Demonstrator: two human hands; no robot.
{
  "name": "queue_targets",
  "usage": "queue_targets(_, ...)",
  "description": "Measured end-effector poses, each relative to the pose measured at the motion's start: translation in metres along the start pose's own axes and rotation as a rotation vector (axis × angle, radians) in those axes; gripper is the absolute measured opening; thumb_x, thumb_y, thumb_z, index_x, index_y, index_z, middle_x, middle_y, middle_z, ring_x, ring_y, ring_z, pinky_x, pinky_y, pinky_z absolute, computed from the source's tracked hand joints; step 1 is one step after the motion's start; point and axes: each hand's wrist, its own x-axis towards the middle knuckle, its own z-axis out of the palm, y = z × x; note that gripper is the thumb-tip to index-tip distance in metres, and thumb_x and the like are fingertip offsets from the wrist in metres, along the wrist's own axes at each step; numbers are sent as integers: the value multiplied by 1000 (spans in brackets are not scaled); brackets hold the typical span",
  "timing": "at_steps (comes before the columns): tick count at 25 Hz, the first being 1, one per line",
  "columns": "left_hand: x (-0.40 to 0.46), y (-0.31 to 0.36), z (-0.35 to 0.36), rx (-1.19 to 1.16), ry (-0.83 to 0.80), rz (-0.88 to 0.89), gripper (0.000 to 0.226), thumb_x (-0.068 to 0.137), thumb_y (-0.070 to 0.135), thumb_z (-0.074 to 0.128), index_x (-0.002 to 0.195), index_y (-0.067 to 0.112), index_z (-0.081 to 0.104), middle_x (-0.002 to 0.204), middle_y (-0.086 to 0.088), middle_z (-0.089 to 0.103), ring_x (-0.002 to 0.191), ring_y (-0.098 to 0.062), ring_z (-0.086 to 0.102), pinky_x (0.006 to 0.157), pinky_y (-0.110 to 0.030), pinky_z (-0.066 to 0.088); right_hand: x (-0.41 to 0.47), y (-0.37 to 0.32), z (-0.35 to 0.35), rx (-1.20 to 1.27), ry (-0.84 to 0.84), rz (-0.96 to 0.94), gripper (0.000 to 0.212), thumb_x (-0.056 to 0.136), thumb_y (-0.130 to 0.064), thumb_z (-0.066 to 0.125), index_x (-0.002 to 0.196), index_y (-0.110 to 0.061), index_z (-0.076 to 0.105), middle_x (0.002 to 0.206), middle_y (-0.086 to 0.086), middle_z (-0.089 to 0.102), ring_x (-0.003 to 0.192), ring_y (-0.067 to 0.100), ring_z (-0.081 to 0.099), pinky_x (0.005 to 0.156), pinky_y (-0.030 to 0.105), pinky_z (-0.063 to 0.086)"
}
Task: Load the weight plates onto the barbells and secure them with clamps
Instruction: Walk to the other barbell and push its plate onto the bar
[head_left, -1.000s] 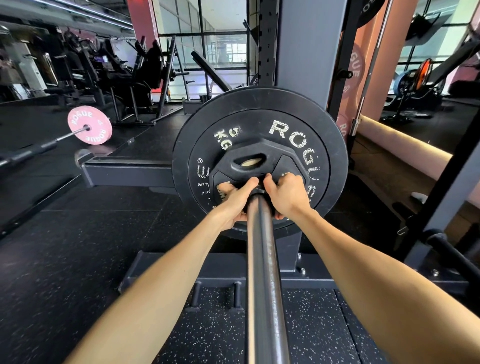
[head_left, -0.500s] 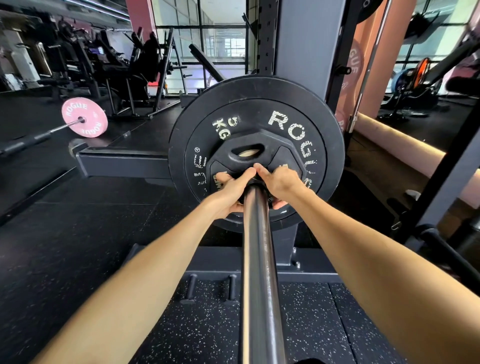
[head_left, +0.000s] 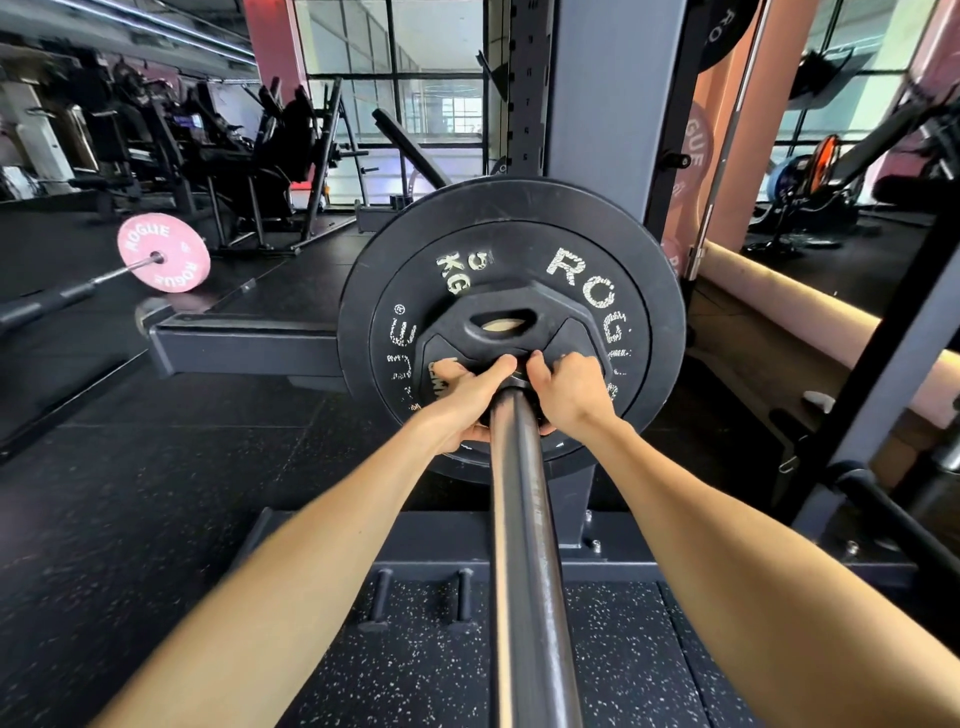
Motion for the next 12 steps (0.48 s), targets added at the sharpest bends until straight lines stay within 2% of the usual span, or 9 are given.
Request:
queue_targets(2,4,-4,-1,16,-34,-6,23,100,43,51,93,22,53,83,-2,70,80,-17,68,90,-44,57,-5,0,2,76,48,57,58,99,-29,45,46,-5,43,48,8,47,28,8,46,31,17,34)
queue_targets(4,9,-13,-5,-34,-62,-47,30,99,46,50,108,19,60,97,-5,73,89,-19,69,91,-43,57,-12,10,7,326,102,189,53,98,-23,43,51,-1,47,50,12,50,26,7,49,32,16,38)
queue_targets(6,5,-20,-6,-132,-92,-110,41,99,48,50,120,15,60,110,-10,72,97,-23,68,92,-42,57,-18,22,10,463,100,283,51,99,-22,36,63,8,56,54,20,59,38,21,61,45,29,53)
queue_targets(7,5,-22,-6,-164,-102,-127,45,99,49,50,123,13,59,112,-13,71,99,-24,67,94,-42,56,-16,27,10,429,76,284,52,101,-25,34,72,11,59,60,22,64,49,29,66,55,38,59)
queue_targets(9,4,-24,-6,-201,-106,-130,49,98,49,49,124,9,58,111,-16,70,100,-28,66,98,-43,54,-14,21,2,392,-6,272,52,103,-32,33,85,9,60,75,25,67,67,38,69,68,47,60)
queue_targets(10,0,-24,-5,-197,-109,-129,48,99,49,49,123,8,58,109,-16,70,101,-29,66,100,-44,53,-18,16,-1,386,-27,270,52,103,-34,33,84,7,60,76,26,68,69,39,69,70,49,60)
queue_targets(12,-14,-22,-2,-186,-107,-99,44,100,47,48,119,10,60,101,-13,73,97,-27,68,101,-45,52,-29,11,-9,381,-50,235,58,104,-32,31,70,9,56,67,26,67,57,34,69,64,48,61)
